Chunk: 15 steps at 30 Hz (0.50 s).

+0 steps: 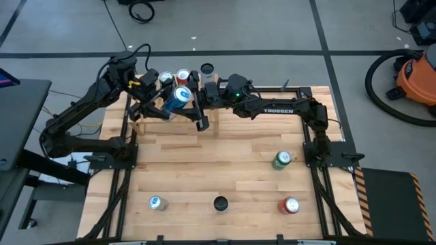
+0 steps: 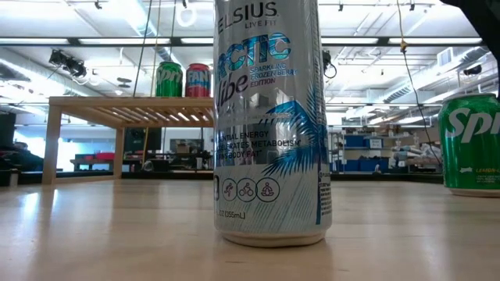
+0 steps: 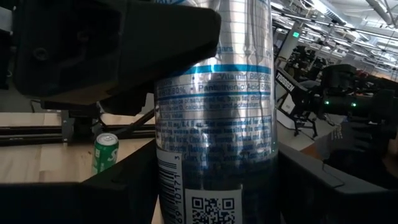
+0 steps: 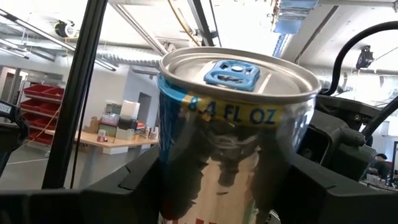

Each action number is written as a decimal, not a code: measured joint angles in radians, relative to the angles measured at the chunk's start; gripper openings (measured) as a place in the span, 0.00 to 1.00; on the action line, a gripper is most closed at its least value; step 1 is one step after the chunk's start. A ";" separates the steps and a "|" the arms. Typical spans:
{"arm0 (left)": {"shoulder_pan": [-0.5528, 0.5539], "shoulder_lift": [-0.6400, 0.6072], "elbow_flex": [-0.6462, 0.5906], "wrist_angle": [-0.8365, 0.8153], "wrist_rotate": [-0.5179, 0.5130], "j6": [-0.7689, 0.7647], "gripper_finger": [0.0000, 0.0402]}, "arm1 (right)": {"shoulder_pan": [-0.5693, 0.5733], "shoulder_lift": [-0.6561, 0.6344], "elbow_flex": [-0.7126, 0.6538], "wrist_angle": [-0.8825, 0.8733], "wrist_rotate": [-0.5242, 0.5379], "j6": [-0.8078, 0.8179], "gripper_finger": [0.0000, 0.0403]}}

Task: Place canned beverage on shelf
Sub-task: Put the top blue soda can on the shelf

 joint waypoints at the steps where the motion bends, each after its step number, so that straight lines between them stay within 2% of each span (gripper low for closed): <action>1: -0.001 0.000 0.000 0.001 0.000 -0.001 0.65 | 0.000 0.000 0.000 0.000 0.002 0.000 0.60; 10: -0.003 -0.002 0.000 0.010 -0.017 0.004 0.66 | -0.004 -0.002 0.000 -0.022 0.017 -0.004 0.60; 15: -0.003 -0.003 0.000 0.040 -0.026 0.007 0.70 | -0.006 -0.003 0.001 -0.015 0.032 -0.003 0.60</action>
